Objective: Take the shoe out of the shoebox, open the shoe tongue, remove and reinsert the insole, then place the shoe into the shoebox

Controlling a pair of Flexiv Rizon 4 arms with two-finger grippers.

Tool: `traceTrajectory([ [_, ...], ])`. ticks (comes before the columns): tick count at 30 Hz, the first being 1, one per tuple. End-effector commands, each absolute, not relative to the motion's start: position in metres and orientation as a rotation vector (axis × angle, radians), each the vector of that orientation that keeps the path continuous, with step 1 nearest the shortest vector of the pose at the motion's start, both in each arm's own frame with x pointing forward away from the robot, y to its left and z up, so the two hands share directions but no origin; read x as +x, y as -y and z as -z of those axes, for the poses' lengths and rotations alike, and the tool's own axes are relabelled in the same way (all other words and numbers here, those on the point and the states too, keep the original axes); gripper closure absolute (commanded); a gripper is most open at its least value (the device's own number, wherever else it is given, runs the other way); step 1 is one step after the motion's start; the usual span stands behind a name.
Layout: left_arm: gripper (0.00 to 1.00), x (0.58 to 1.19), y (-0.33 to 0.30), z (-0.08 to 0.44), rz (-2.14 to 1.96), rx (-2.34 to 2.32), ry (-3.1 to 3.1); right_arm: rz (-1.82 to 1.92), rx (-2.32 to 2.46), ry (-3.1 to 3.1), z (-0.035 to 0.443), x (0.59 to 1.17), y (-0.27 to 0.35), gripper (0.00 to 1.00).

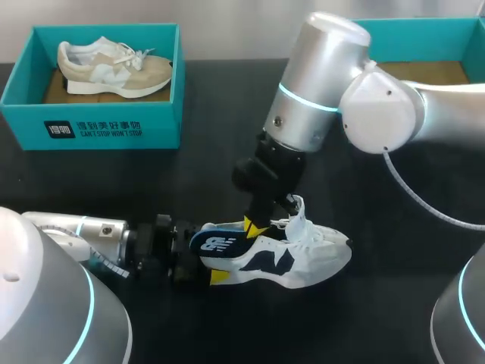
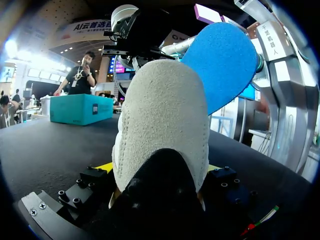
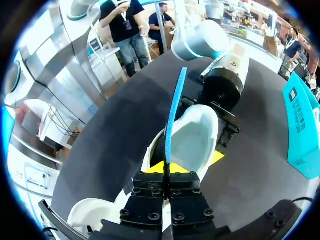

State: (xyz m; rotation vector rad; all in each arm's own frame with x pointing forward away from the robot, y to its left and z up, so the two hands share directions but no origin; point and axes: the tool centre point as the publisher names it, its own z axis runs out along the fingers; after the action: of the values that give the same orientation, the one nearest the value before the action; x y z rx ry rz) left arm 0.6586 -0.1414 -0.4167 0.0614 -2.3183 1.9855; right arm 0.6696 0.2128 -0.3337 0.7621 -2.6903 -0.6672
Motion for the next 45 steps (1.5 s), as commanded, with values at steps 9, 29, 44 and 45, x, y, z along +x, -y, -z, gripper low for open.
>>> traceTrajectory([
  [9, 1.0, 0.659, 0.141, 0.419, -1.987, 0.065, 2.319, 0.641, 0.683, 2.692, 0.328, 0.665, -0.209, 0.32],
  [29, 1.0, 0.659, 0.141, 0.419, -1.987, 0.065, 2.319, 0.553, 0.404, 2.689, 0.299, 0.665, -0.206, 0.0],
  [44, 1.0, 0.659, 0.141, 0.419, -1.987, 0.065, 2.319, 0.557, 0.318, 2.59, 0.285, 0.668, -0.221, 0.0],
  [45, 1.0, 0.659, 0.141, 0.419, -1.987, 0.065, 2.319, 0.566, 0.302, 2.567, 0.285, 0.667, -0.223, 0.0],
])
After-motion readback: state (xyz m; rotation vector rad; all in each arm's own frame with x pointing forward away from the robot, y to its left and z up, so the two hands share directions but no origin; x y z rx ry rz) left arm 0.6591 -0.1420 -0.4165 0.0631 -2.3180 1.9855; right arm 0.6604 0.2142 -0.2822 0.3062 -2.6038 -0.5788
